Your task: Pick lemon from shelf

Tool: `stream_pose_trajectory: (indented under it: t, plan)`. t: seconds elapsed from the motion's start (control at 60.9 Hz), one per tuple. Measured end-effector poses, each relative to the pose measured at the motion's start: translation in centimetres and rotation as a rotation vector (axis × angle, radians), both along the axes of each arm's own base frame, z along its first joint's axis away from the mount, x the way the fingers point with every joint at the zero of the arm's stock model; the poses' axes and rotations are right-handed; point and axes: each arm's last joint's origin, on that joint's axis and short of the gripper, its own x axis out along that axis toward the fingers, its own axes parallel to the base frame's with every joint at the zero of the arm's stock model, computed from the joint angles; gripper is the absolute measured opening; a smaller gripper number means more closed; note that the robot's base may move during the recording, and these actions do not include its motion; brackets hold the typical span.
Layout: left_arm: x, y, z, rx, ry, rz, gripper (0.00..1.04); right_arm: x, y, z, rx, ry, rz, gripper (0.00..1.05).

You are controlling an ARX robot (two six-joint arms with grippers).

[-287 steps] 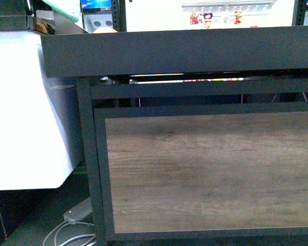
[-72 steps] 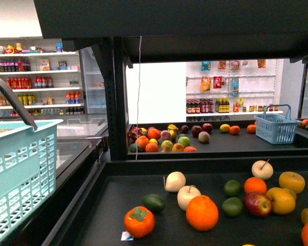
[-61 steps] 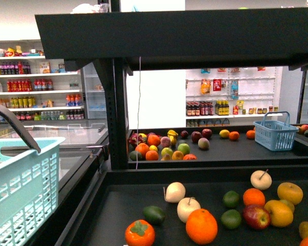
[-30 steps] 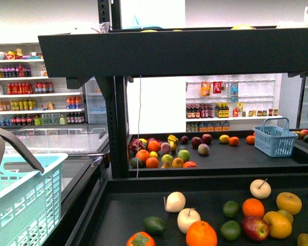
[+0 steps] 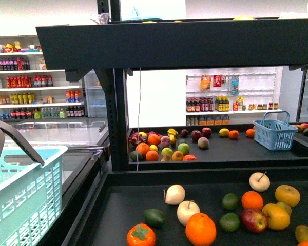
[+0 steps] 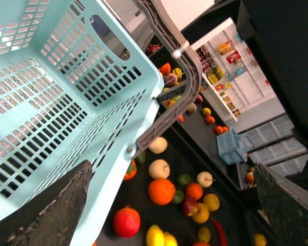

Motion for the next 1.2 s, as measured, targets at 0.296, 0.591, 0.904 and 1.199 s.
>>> stream_pose_trajectory:
  t: [0.296, 0.591, 0.904, 1.199]
  plan:
    - [9.7, 2.9, 1.0, -0.259, -0.022, 0.006, 0.97, 0.0, 0.0, 0.0, 0.000, 0.000, 0.000, 0.97]
    - [15.0, 3.7, 0.9, -0.333, -0.030, 0.018, 0.97, 0.0, 0.0, 0.0, 0.000, 0.000, 0.000, 0.97]
    - [18.4, 4.7, 0.3, -0.358, -0.056, 0.033, 0.97, 0.0, 0.0, 0.0, 0.000, 0.000, 0.000, 0.97]
    - [20.7, 5.0, 0.4, -0.368, -0.100, 0.042, 0.97, 0.0, 0.0, 0.0, 0.000, 0.000, 0.000, 0.97]
